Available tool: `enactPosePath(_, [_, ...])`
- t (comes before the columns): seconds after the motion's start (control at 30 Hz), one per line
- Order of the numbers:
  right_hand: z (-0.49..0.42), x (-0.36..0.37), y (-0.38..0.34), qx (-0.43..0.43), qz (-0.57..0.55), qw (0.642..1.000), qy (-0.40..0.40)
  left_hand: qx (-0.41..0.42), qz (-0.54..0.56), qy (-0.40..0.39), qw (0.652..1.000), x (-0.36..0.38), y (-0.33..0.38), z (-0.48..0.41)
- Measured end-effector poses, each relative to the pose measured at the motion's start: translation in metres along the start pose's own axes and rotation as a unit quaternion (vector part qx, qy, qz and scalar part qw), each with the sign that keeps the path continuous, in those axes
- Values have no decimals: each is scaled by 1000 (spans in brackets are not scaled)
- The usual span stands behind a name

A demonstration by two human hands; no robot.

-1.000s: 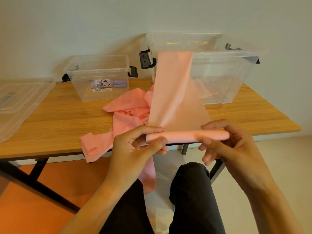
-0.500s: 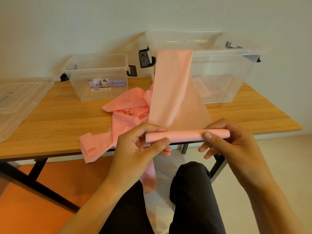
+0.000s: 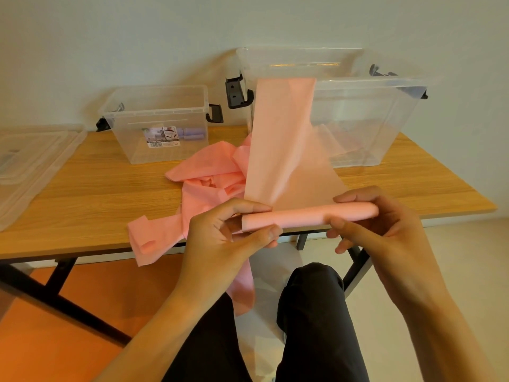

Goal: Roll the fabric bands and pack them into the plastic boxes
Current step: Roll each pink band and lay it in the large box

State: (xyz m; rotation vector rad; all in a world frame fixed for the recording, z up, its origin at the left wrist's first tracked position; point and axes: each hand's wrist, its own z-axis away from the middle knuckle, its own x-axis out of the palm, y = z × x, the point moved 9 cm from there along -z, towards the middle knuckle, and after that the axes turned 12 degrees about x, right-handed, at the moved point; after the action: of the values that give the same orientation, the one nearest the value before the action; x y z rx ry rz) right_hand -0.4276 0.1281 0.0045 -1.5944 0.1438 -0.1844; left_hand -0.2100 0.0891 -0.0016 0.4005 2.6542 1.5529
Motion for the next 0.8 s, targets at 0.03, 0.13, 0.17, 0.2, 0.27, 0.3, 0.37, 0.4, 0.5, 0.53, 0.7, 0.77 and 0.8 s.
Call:
enactPosePath(0.03, [0,0,0,-3,5,1000,0,0,0,1,1000,0,0,0])
enactPosePath(0.13, [1,-1,1,-5,0,1000,-1,0,9,-1,1000,1,0,-1])
enactPosePath(0.17, [1,-1,1,-3,0,1000,1,0,14,-4,1000,1,1,-1])
enactPosePath(0.2, [1,-1,2,0,3,1000,1,-2,20,-7,1000,2,1,-2])
enactPosePath(0.27, [0,0,1,0,15,1000,-2,-6,29,-11,999,4,2,-3])
enactPosePath(0.3, [0,0,0,-2,22,1000,-3,-7,29,-12,999,5,2,-3])
enactPosePath(0.37, [0,0,-2,-8,28,1000,-1,-6,24,-15,1000,6,3,-4])
enactPosePath(0.4, [0,1,-3,-12,25,1000,-2,-5,21,-15,1000,6,3,-4])
enactPosePath(0.5, [-1,4,-3,-13,13,1000,-18,-3,9,-10,1000,4,2,-5])
enactPosePath(0.53, [-2,4,-3,-12,12,1000,-23,-3,7,-6,1000,3,2,-4])
enactPosePath(0.7, [-4,2,-3,-18,19,1000,-9,-3,9,0,1000,3,2,-4])
enactPosePath(0.77, [-4,0,-3,-20,20,1000,-1,0,22,2,1000,4,2,-4])
enactPosePath(0.8, [-4,0,-3,-20,22,1000,2,2,26,2,1000,5,3,-4])
